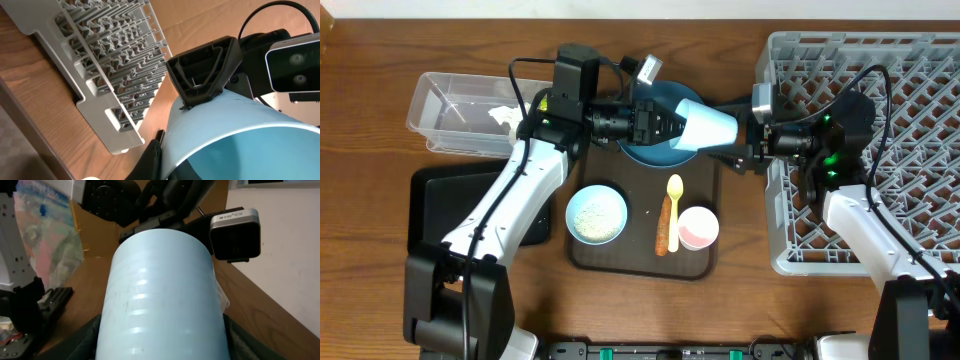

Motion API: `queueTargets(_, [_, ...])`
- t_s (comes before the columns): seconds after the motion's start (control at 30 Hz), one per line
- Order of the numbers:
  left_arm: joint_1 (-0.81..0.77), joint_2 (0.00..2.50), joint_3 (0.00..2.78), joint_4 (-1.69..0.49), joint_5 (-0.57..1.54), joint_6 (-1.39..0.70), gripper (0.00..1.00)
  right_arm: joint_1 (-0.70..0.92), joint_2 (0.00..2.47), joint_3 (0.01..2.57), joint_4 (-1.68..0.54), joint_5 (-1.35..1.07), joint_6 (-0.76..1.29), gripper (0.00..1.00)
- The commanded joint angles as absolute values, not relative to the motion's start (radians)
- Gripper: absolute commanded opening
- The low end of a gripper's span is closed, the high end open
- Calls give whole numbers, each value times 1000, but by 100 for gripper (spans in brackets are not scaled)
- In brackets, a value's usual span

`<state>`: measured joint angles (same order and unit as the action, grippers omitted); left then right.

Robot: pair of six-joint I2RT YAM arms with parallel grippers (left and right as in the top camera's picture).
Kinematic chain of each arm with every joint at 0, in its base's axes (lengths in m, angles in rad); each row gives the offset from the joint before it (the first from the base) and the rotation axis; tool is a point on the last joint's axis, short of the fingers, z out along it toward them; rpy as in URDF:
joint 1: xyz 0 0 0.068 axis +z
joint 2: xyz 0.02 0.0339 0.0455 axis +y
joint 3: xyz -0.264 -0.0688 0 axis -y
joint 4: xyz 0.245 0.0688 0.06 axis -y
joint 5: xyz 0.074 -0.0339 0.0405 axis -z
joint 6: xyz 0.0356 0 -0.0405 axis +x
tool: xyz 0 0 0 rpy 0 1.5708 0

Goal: Sort waste into correct bins and load items into the dishwasher rack
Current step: 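Hand the light-blue cup from the left gripper to the right gripper, then carry the cup right and place it upside down in the rack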

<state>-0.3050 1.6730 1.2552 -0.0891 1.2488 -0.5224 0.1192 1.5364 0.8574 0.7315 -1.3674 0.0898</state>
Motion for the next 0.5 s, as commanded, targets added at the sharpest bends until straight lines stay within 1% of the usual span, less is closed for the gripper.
queueTargets(0.0, [-303,1680,1259,-83,1211,-527,16,137,1534,866,715,-1409,81,56])
queueTargets(0.1, [-291,1680,1259,-89,1182,-485,36,134,1534,866,671,-1382,96,54])
queueTargets(0.13, [-283,1680,1259,-99,1157,-478,36,130,1534,866,653,-1357,113,54])
queueTargets(0.23, [-261,1680,1259,-165,1041,-409,41,114,1534,866,574,-1269,132,49])
queueTargets(0.33, [-237,1679,1259,-271,829,-349,41,93,1534,866,503,-1163,149,53])
queueTargets(0.4, [-223,1679,1259,-339,677,-318,42,79,1534,866,482,-1105,160,53])
queueTargets(0.47, [-204,1679,1259,-397,556,-314,43,66,1534,866,478,-1060,161,45])
